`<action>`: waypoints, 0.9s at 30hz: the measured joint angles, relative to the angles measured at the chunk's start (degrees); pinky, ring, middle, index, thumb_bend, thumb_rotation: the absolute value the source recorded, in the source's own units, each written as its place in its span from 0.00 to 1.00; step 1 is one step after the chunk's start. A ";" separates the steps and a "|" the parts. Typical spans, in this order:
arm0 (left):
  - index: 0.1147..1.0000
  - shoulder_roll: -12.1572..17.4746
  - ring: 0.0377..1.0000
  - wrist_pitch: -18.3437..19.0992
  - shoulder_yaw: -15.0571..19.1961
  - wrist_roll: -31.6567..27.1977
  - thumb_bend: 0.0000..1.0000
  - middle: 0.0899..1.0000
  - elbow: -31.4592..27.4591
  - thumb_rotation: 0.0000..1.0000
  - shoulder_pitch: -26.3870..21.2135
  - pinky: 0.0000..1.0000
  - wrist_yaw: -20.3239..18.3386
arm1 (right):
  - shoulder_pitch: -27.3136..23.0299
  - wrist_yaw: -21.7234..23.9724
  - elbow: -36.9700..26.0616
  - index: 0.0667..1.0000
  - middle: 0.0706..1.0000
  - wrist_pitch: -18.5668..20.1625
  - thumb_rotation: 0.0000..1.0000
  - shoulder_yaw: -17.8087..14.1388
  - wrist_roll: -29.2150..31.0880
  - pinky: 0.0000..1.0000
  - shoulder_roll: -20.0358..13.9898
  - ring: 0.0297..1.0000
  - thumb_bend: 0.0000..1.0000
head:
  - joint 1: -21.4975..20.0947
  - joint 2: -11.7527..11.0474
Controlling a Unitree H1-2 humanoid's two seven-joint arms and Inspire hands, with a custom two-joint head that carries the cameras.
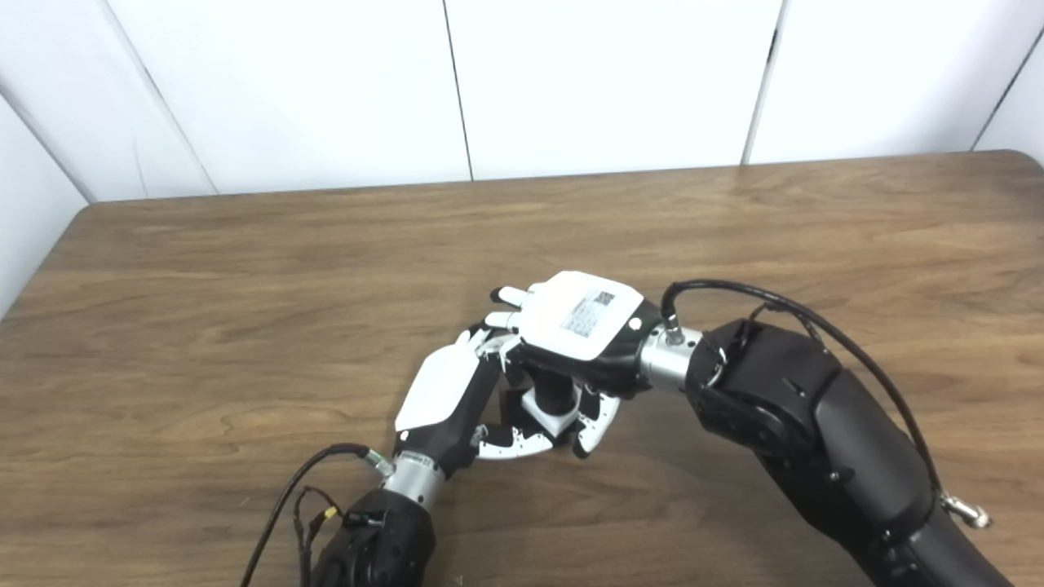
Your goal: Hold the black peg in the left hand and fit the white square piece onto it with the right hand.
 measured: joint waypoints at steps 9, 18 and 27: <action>0.69 0.07 0.96 1.42 -0.20 1.88 0.94 0.85 -1.20 0.53 -0.06 1.00 -2.19 | -0.07 -0.01 0.68 0.71 0.92 0.17 0.25 -1.21 0.83 0.91 0.04 1.00 0.99 | 0.35 -0.18; 0.76 0.48 0.95 3.04 -0.24 2.64 0.94 0.88 -2.80 0.52 -0.28 1.00 -4.88 | -0.60 -0.03 1.43 0.71 0.92 0.12 0.27 -1.72 1.14 0.92 0.04 1.00 1.00 | 0.79 -0.53; 0.80 1.22 0.96 3.10 0.14 3.39 0.95 0.91 -3.34 0.54 -0.44 1.00 -6.10 | -0.83 -0.54 1.75 0.70 0.92 0.12 0.26 -2.06 0.88 0.90 0.22 1.00 1.00 | 1.23 -0.88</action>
